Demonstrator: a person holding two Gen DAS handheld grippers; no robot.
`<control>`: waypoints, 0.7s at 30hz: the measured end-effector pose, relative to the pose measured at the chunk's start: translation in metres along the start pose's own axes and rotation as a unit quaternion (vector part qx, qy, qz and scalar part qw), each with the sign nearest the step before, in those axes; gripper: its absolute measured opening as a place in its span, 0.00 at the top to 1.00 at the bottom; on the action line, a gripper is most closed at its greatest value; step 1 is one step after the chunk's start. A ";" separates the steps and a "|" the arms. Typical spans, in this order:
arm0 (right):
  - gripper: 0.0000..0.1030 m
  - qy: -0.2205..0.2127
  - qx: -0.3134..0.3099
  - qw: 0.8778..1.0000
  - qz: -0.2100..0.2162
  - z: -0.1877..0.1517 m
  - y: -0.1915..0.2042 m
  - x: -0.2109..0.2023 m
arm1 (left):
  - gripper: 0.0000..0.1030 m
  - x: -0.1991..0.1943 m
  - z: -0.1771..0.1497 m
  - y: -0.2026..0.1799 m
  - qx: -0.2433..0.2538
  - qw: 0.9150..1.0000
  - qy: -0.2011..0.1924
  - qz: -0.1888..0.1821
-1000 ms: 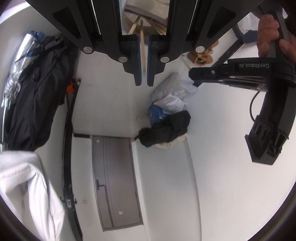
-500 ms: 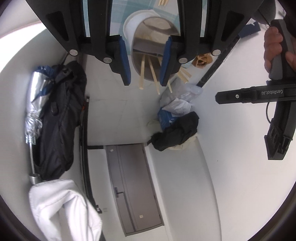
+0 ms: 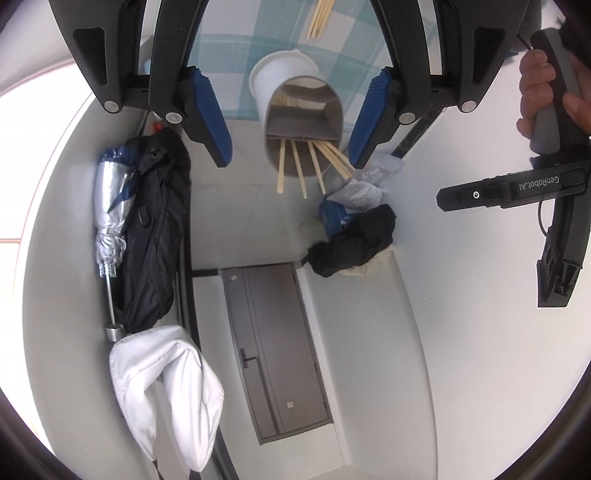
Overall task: Organize utensils
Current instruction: 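Move both open grippers back over the remaining chopsticks on the cloth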
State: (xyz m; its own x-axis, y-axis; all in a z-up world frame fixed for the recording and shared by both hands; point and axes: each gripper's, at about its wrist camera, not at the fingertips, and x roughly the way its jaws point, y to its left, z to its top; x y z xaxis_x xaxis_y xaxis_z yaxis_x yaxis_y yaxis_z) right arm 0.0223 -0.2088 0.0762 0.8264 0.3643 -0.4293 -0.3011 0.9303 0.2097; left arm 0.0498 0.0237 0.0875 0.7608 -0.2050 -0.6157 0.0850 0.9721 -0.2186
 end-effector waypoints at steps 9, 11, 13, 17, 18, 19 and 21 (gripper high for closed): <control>0.21 -0.011 0.008 1.000 -0.022 -0.020 0.002 -0.028 | 0.12 -0.018 -0.026 -0.006 0.008 1.000 -0.020 0.004; 0.21 -0.010 0.008 1.000 -0.026 -0.027 0.002 -0.031 | 0.12 -0.021 -0.032 -0.007 0.008 1.000 -0.021 0.001; 0.21 -0.007 0.008 1.000 -0.028 -0.033 0.001 -0.032 | 0.12 -0.023 -0.037 -0.007 0.004 1.000 -0.019 -0.003; 0.11 -0.003 0.013 0.999 -0.033 -0.046 0.000 -0.035 | 0.11 -0.026 -0.048 -0.009 0.007 1.000 -0.027 0.005; 0.11 -0.002 0.012 0.999 -0.034 -0.048 0.000 -0.035 | 0.09 -0.025 -0.051 -0.010 0.008 1.000 -0.028 0.009; 0.11 0.000 0.012 0.999 -0.036 -0.052 -0.001 -0.035 | 0.08 -0.024 -0.054 -0.010 0.009 0.999 -0.027 0.015; 0.09 0.004 0.012 0.999 -0.037 -0.058 -0.001 -0.034 | 0.07 -0.022 -0.060 -0.008 0.007 0.999 -0.024 0.021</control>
State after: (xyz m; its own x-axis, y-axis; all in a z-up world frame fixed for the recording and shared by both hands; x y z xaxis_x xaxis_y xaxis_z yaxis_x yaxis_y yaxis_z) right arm -0.0332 -0.2199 0.0396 0.8422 0.2947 -0.4515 -0.2278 0.9535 0.1974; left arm -0.0060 0.0136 0.0578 0.7934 -0.1595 -0.5874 0.0613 0.9811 -0.1835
